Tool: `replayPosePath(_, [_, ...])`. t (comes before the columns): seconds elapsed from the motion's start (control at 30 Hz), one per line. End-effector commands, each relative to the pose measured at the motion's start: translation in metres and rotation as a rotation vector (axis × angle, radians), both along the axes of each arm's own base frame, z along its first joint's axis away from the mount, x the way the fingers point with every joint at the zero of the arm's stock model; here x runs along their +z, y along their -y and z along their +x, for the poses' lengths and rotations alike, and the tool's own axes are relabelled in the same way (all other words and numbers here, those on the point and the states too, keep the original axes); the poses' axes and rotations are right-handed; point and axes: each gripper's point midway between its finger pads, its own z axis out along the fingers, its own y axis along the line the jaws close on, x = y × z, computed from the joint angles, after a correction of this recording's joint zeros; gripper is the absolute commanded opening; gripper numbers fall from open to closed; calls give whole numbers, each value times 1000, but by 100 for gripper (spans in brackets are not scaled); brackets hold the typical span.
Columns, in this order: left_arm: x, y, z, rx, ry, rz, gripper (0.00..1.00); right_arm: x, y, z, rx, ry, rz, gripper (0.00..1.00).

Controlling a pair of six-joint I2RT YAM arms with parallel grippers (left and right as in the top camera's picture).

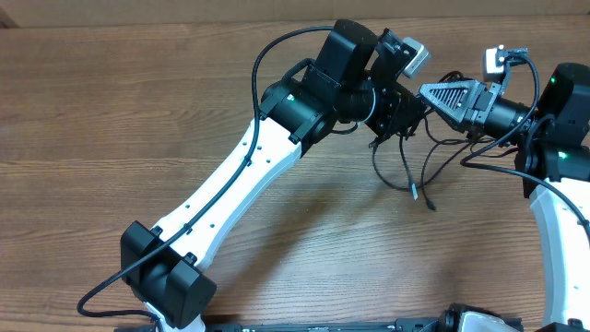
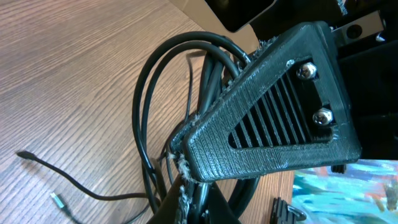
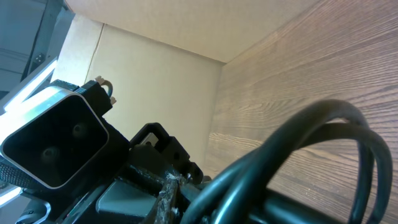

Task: Untangle cables

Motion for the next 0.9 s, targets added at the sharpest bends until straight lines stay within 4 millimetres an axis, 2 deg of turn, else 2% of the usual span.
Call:
replayPosePath(0.0, [7, -5, 5, 15, 10, -12, 4, 2, 1, 3, -19, 15, -18, 4])
replayPosePath(0.07, [3, -12, 14, 58, 8, 13, 4, 2, 1, 3, -18, 15, -17, 4])
replayPosePath(0.1, [-4, -24, 26, 117, 8, 47, 4, 3, 0, 1, -9, 16, -13, 4])
replayPosePath(0.2, [-11, -41, 43, 208, -4, 86, 4, 3, -1, 0, -1, 17, -9, 4])
replayPosePath(0.4, [-7, -73, 75, 335, -71, 43, 4, 6, -4, -5, 36, 21, 9, 4])
replayPosePath(0.67, [-6, -79, 81, 350, -58, 44, 4, 8, -6, -9, 61, 25, 22, 4])
replayPosePath(0.8, [-18, -100, 93, 360, 70, 166, 4, 13, -3, -16, 94, 32, 49, 4])
replayPosePath(0.87, [-27, -117, 102, 398, 130, 257, 4, 16, 3, -19, 103, 33, 67, 4])
